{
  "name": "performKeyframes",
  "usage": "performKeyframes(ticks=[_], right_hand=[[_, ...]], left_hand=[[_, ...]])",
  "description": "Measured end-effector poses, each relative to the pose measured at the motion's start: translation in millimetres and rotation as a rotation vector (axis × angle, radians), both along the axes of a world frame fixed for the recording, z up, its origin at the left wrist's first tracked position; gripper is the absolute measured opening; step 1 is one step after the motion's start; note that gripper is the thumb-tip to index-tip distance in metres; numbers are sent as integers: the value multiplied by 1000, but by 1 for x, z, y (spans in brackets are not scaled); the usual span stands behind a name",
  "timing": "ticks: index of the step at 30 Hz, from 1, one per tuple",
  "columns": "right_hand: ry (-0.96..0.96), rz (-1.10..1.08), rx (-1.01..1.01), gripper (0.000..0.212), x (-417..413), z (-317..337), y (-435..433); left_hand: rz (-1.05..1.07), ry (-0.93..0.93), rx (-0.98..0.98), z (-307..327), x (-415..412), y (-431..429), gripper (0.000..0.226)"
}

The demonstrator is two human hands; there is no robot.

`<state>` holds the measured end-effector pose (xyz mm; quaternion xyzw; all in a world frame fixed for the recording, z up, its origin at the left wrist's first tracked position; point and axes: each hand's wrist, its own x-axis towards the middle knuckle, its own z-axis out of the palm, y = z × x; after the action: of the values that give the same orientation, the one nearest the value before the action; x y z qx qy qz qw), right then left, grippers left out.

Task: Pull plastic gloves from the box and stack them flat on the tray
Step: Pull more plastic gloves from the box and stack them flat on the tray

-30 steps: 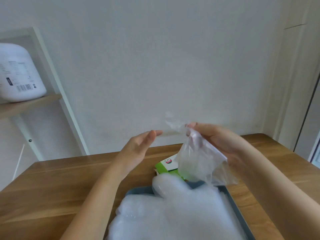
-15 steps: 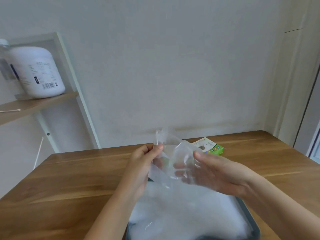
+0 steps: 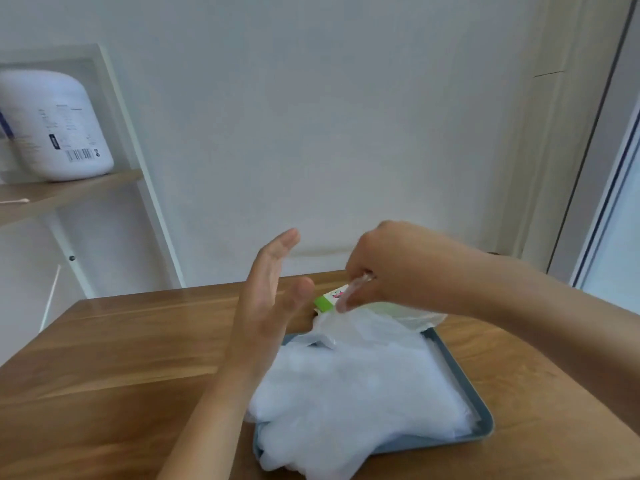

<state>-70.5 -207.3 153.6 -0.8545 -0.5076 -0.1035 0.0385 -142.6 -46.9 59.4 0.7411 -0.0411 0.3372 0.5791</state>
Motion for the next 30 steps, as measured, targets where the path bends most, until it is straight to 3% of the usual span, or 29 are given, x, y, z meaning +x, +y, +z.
performKeyframes(ticks=[2,5,8,11,15,18,20,22,25,30], right_hand=[[-101,-3,-83,50,-13,9,11],[-78,17,-77,56,-26,18,20],[-2,27,-30,60,-26,26,22],[111,-22,30,58,-19,35,15],[367,-86,45,46,2,29,1],[540,-125,62,46,21,11,-8],[677,-157,101,38,34,-7,-14],[772,-219,125,35,46,-27,-17],[837,-290,133,31,59,-60,-19],[778,-285,151,38,69,-107,-17]], left_hand=[[-72,1,55,3,-6,-9,94],[-25,41,139,8,-13,-20,78],[94,54,184,8,-15,-17,46],[-12,175,102,14,-17,-2,6],[-288,349,-90,23,-28,15,22],[-288,485,-134,22,-30,21,37],[-282,567,-124,18,-25,27,21],[-284,647,-100,13,-21,31,20],[-202,716,-14,4,-12,36,20],[-52,814,150,-14,2,39,14]])
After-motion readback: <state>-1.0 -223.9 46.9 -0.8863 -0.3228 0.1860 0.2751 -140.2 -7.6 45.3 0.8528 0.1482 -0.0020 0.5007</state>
